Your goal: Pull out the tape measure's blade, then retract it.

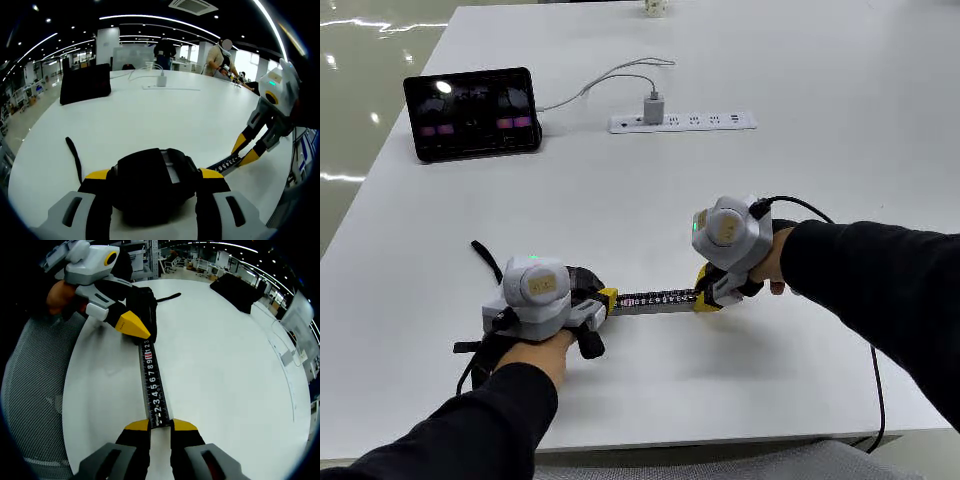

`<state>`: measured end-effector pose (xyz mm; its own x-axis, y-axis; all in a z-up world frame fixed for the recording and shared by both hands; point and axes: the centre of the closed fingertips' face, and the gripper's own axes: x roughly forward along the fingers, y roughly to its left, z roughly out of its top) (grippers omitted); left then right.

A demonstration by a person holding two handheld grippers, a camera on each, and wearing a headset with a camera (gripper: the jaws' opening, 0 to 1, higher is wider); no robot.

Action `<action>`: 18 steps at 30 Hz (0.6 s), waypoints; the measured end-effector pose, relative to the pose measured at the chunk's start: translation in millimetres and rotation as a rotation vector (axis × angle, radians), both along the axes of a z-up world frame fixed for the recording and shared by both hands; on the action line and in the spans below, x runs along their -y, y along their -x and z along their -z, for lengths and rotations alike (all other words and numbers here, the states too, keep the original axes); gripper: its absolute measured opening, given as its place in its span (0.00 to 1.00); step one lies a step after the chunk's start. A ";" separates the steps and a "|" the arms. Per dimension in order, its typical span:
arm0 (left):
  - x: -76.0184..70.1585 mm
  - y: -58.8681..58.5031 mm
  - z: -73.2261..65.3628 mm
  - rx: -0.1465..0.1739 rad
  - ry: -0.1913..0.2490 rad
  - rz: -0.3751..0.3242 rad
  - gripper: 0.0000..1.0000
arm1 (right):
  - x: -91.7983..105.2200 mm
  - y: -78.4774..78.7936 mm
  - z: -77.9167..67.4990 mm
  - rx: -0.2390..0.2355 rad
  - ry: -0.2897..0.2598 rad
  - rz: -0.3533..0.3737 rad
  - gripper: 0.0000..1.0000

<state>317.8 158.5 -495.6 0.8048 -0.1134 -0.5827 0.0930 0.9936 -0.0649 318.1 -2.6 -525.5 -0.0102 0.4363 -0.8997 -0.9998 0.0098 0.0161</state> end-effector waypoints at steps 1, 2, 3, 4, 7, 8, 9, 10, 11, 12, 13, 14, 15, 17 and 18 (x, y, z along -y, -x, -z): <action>0.0 0.0 0.0 -0.001 0.000 0.000 0.63 | -0.4 0.0 0.0 0.000 0.000 0.000 0.11; 0.0 -0.1 0.0 -0.001 0.000 0.000 0.63 | -0.9 0.0 0.0 0.000 0.000 0.001 0.11; 0.0 -0.1 -0.1 -0.001 0.000 -0.001 0.63 | -1.5 -0.1 0.1 0.000 -0.002 0.001 0.11; 0.0 0.0 -0.2 -0.001 0.000 -0.001 0.63 | -2.0 0.0 0.2 0.000 -0.002 0.001 0.11; 0.1 0.0 -0.3 0.000 -0.001 -0.001 0.63 | -3.2 0.1 0.2 -0.001 -0.005 0.003 0.11; 0.1 0.0 -0.3 0.000 -0.001 -0.001 0.63 | -4.0 0.2 0.2 -0.001 -0.008 0.006 0.11; 0.2 0.0 -0.3 -0.001 0.000 -0.001 0.63 | -4.5 0.1 0.2 -0.002 -0.010 0.008 0.11; 0.2 0.0 -0.3 -0.001 0.000 0.000 0.63 | -5.1 0.4 0.1 -0.005 -0.015 0.010 0.11; 0.2 -0.1 -0.2 -0.001 0.000 0.000 0.63 | -5.6 0.6 0.0 -0.007 -0.018 0.013 0.11; 0.2 -0.2 -0.1 -0.001 0.000 0.000 0.63 | -6.0 0.5 0.0 -0.007 -0.020 0.014 0.11; 0.2 -0.3 -0.1 -0.002 0.000 0.001 0.63 | -6.7 0.3 0.0 -0.008 -0.021 0.014 0.11; 0.3 -0.3 -0.1 -0.001 0.000 0.000 0.63 | -7.3 0.4 0.0 -0.007 -0.021 0.012 0.11; 0.4 -0.3 -0.2 -0.001 0.000 0.000 0.63 | -8.2 0.5 0.1 -0.005 -0.021 0.008 0.11; 0.6 -0.2 -0.1 -0.002 0.001 0.000 0.63 | -9.1 0.2 0.1 -0.005 -0.021 0.007 0.11; 0.6 -0.3 0.0 -0.003 0.001 0.000 0.63 | -9.9 0.0 0.2 -0.007 -0.021 0.008 0.11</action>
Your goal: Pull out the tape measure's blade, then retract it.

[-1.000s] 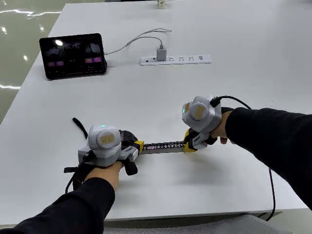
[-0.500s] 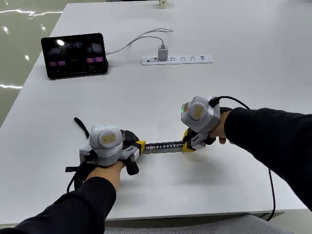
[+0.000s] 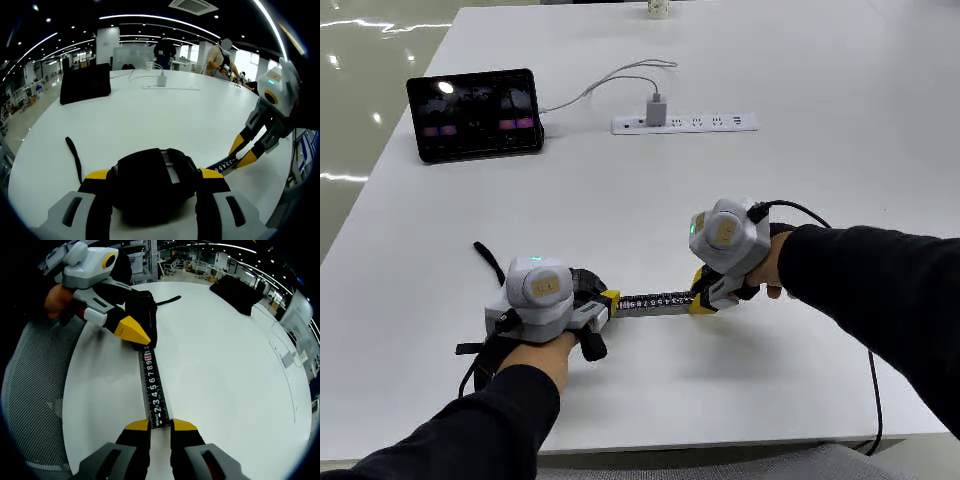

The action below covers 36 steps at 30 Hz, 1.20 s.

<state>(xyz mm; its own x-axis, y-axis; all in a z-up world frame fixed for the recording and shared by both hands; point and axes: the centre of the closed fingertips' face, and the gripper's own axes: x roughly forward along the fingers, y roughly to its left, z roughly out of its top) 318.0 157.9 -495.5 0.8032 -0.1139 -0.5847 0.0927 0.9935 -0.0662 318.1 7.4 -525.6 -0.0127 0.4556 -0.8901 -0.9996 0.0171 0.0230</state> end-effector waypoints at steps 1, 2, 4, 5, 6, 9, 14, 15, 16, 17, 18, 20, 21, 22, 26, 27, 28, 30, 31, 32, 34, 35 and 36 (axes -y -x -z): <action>0.0 0.1 0.0 0.000 0.000 0.000 0.63 | -0.6 -0.1 0.1 0.000 -0.001 0.000 0.11; 0.1 0.2 0.0 -0.001 0.001 0.001 0.63 | -1.1 0.1 0.1 0.001 -0.001 -0.002 0.11; 0.2 0.2 0.0 -0.001 0.001 0.001 0.63 | -2.8 0.5 0.1 0.012 -0.005 -0.023 0.11; 0.2 0.2 -0.1 -0.001 0.001 0.001 0.63 | -3.5 1.2 -0.1 0.013 -0.007 -0.023 0.11; 0.1 0.1 -0.1 -0.001 0.001 0.001 0.63 | -4.2 1.1 -0.1 0.013 -0.009 -0.020 0.11; 0.0 0.0 0.0 -0.003 0.001 0.002 0.63 | -6.8 0.6 0.4 0.012 -0.018 -0.012 0.11; -0.2 -0.2 0.1 -0.001 0.003 0.001 0.63 | -9.9 0.9 0.1 0.006 -0.025 -0.004 0.11; -0.2 -0.2 0.1 -0.001 0.004 0.001 0.63 | -10.4 1.2 0.0 0.006 -0.026 -0.006 0.11; -0.3 -0.2 0.1 -0.002 0.004 0.002 0.63 | -10.7 1.3 -0.1 0.005 -0.027 -0.006 0.11; -0.3 -0.1 0.0 -0.002 0.005 0.003 0.63 | -11.4 1.4 -0.2 0.003 -0.028 -0.003 0.11; -0.2 0.0 0.0 -0.002 0.005 0.004 0.63 | -11.7 2.0 -0.4 0.001 -0.029 -0.002 0.11; -0.3 0.3 -0.1 -0.002 0.005 0.005 0.63 | -12.8 2.9 -0.3 0.001 -0.029 -0.008 0.11; -0.2 0.4 -0.1 -0.001 0.005 0.006 0.63 | -13.5 3.2 -0.2 0.003 -0.029 -0.013 0.11; -0.2 0.6 -0.2 -0.002 0.004 0.006 0.63 | -14.1 3.6 -0.1 0.004 -0.028 -0.015 0.11; -0.5 0.9 0.1 -0.005 0.005 0.007 0.63 | -16.8 4.4 -0.2 0.000 -0.030 -0.012 0.11; -0.6 1.0 0.2 -0.005 0.006 0.007 0.63 | -17.3 4.9 -0.2 0.000 -0.032 -0.013 0.11; -0.6 1.0 0.2 -0.006 0.008 0.008 0.63 | -17.6 5.2 -0.2 0.000 -0.033 -0.015 0.11; -0.8 1.1 0.2 -0.007 0.011 0.010 0.63 | -18.9 5.5 -0.3 -0.003 -0.036 -0.013 0.10; -0.7 1.2 0.1 -0.007 0.011 0.010 0.62 | -19.6 5.6 -0.4 -0.004 -0.036 -0.012 0.10; -0.5 1.3 0.0 -0.007 0.012 0.010 0.62 | -20.7 5.8 -0.4 -0.003 -0.037 -0.013 0.10; -0.4 1.2 0.1 -0.006 0.013 0.010 0.62 | -21.9 6.1 -0.5 -0.005 -0.039 -0.011 0.10; -0.5 1.1 0.1 -0.007 0.014 0.011 0.62 | -22.6 6.2 -0.8 -0.009 -0.041 -0.006 0.10; -0.5 1.1 0.1 -0.007 0.015 0.011 0.62 | -23.1 6.4 -0.8 -0.015 -0.043 -0.001 0.10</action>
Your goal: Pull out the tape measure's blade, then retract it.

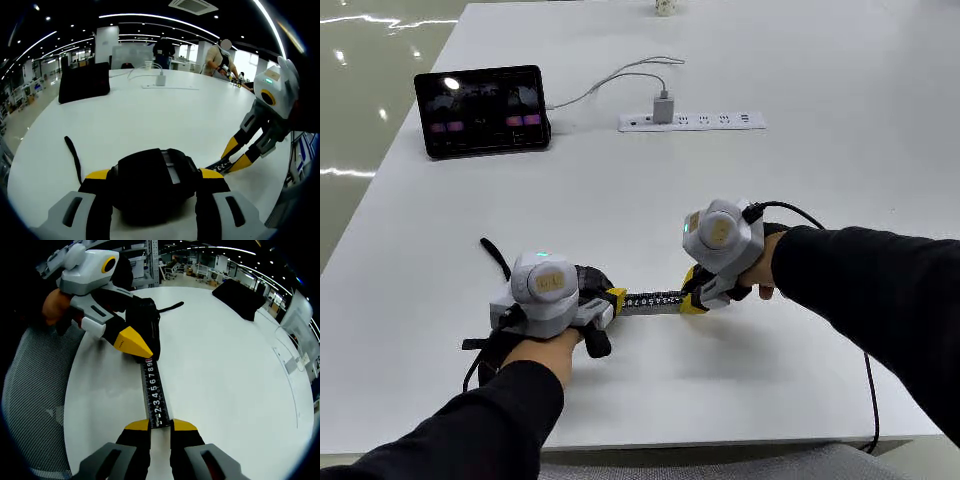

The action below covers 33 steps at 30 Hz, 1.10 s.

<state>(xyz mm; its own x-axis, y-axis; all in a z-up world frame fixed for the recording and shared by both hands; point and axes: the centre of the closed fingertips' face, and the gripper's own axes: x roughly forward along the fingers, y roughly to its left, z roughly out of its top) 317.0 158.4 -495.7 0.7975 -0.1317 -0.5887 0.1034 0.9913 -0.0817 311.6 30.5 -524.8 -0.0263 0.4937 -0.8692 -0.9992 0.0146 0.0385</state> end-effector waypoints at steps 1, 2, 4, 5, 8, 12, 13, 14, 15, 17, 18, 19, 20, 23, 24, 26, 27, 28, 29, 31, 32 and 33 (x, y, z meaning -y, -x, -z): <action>0.1 0.0 -0.1 0.000 0.001 0.001 0.62 | -0.6 -0.4 -0.1 -0.006 -0.001 0.006 0.10; 0.2 0.0 -0.2 0.000 0.002 0.001 0.62 | -0.8 -0.5 -0.2 -0.007 -0.002 0.005 0.10; 0.1 -0.2 0.0 0.000 0.002 0.001 0.62 | -1.5 0.1 -0.2 -0.007 -0.003 0.003 0.10; 0.1 -0.2 0.0 0.000 0.002 0.002 0.62 | -1.7 0.1 -0.2 -0.007 -0.003 0.002 0.10; -0.1 -0.2 0.0 -0.003 0.006 0.001 0.62 | -3.4 0.3 -0.4 -0.013 -0.008 0.011 0.10; -0.1 -0.7 0.2 -0.001 0.007 0.003 0.62 | -7.0 0.9 -0.4 -0.014 -0.011 0.009 0.10; -0.1 -0.7 0.3 -0.001 0.007 0.003 0.62 | -7.4 1.1 -0.3 -0.017 -0.012 0.011 0.10; -0.1 -0.6 0.5 0.000 0.010 0.003 0.62 | -7.7 1.5 -0.3 -0.016 -0.015 0.008 0.10; 0.0 -0.4 0.4 0.001 0.012 0.004 0.62 | -8.1 1.7 -0.3 -0.017 -0.016 0.008 0.10; 0.0 -0.2 0.3 0.002 0.016 0.007 0.62 | -10.3 2.3 -0.3 -0.017 -0.024 0.009 0.10; 0.0 -0.2 0.4 0.002 0.017 0.008 0.62 | -11.3 2.6 -0.5 -0.017 -0.027 0.010 0.10; -0.1 -0.3 0.6 0.003 0.017 0.008 0.62 | -13.3 3.1 -0.7 -0.017 -0.031 0.011 0.10; -0.2 -0.4 0.8 0.003 0.017 0.009 0.62 | -14.3 3.4 -0.5 -0.020 -0.032 0.013 0.10; -0.3 -0.5 0.9 0.003 0.018 0.008 0.62 | -17.7 3.4 -0.1 -0.020 -0.038 0.011 0.11; -0.2 -0.5 1.0 0.002 0.018 0.008 0.62 | -19.2 3.6 -0.3 -0.021 -0.042 0.010 0.11; -0.2 -0.4 1.0 0.001 0.020 0.008 0.62 | -20.7 4.0 -0.3 -0.023 -0.047 0.010 0.11; -0.2 -0.3 0.9 0.000 0.020 0.009 0.62 | -22.1 4.0 -0.2 -0.022 -0.050 0.009 0.11; -0.2 -0.3 0.9 0.001 0.020 0.009 0.62 | -23.3 4.3 -0.4 -0.025 -0.052 0.012 0.11; 0.0 -0.2 0.8 0.001 0.020 0.008 0.62 | -25.3 4.1 -0.8 -0.022 -0.058 0.009 0.11; 0.1 -0.2 0.7 0.001 0.020 0.008 0.62 | -27.0 4.0 -0.7 -0.022 -0.061 0.010 0.11; 0.0 -0.2 0.6 0.001 0.019 0.008 0.62 | -27.5 4.1 -0.8 -0.023 -0.061 0.010 0.11; 0.0 -0.1 0.6 0.001 0.020 0.008 0.62 | -28.2 4.0 -0.8 -0.023 -0.063 0.010 0.11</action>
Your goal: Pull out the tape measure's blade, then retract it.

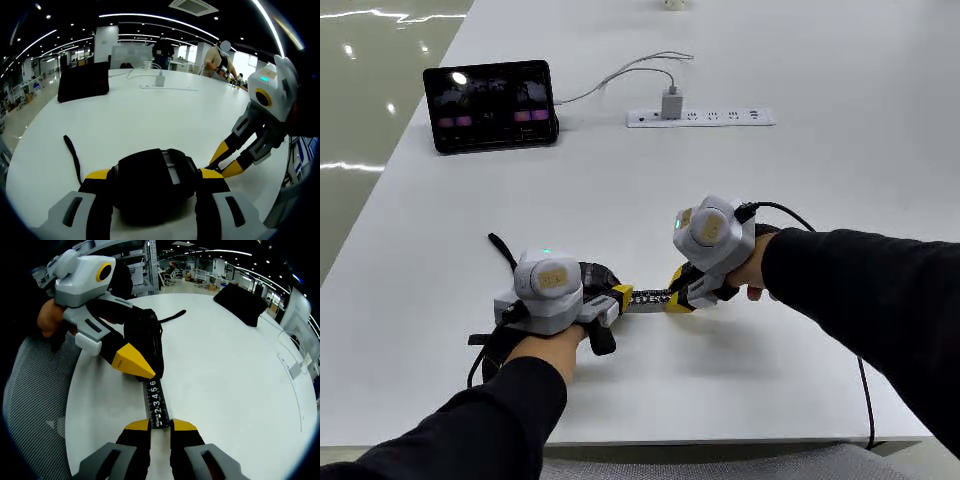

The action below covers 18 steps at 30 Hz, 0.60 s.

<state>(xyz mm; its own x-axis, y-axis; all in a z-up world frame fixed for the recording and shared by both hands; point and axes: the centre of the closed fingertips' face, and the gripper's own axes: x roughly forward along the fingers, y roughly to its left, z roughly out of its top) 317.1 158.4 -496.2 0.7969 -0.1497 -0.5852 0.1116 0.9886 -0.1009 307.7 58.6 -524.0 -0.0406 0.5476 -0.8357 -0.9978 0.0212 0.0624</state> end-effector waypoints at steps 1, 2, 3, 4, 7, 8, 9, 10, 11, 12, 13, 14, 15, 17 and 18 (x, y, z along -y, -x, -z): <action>0.0 0.0 -0.1 0.000 0.000 0.001 0.62 | -1.0 0.2 -0.1 0.000 -0.003 0.000 0.11; 0.0 0.1 -0.1 -0.001 0.001 0.001 0.62 | -1.7 0.3 -0.3 0.000 -0.005 0.000 0.11; 0.0 0.1 -0.2 -0.001 0.001 0.001 0.62 | -2.9 0.3 -0.4 0.000 -0.007 0.000 0.11; 0.0 0.2 -0.3 0.000 0.001 0.001 0.62 | -3.8 0.4 -0.4 0.000 -0.008 0.002 0.11; 0.1 0.2 -0.6 0.000 0.001 0.000 0.62 | -6.6 0.9 -0.8 0.003 -0.008 -0.001 0.11; 0.0 0.2 -0.5 -0.001 0.001 0.000 0.62 | -7.2 0.9 -0.8 0.003 -0.007 -0.002 0.11; 0.0 0.2 -0.5 0.000 0.002 0.001 0.62 | -7.6 0.9 -0.7 0.003 -0.008 -0.002 0.11; 0.1 0.2 -0.5 0.000 0.002 0.001 0.62 | -8.1 1.1 -0.6 0.002 -0.010 0.000 0.11; 0.1 0.2 -0.6 0.000 0.003 0.001 0.62 | -8.7 1.1 -0.6 0.003 -0.012 0.002 0.11; 0.1 0.2 -0.7 0.000 0.003 0.001 0.62 | -9.3 1.1 -0.7 0.005 -0.016 0.004 0.11; 0.2 0.2 -0.7 0.000 0.003 0.001 0.62 | -10.1 1.3 -0.8 0.007 -0.019 0.005 0.11; 0.2 0.2 -0.8 0.000 0.002 0.001 0.62 | -11.1 1.8 -0.8 0.011 -0.021 0.003 0.11; 0.2 0.1 -0.8 0.001 0.002 0.001 0.62 | -11.5 1.9 -0.8 0.013 -0.021 0.003 0.11; 0.3 0.2 -0.9 0.001 0.001 0.001 0.62 | -12.3 2.0 -1.2 0.012 -0.024 0.005 0.11; 0.3 0.2 -0.8 0.000 0.002 0.001 0.62 | -12.8 2.0 -1.2 0.013 -0.026 0.004 0.11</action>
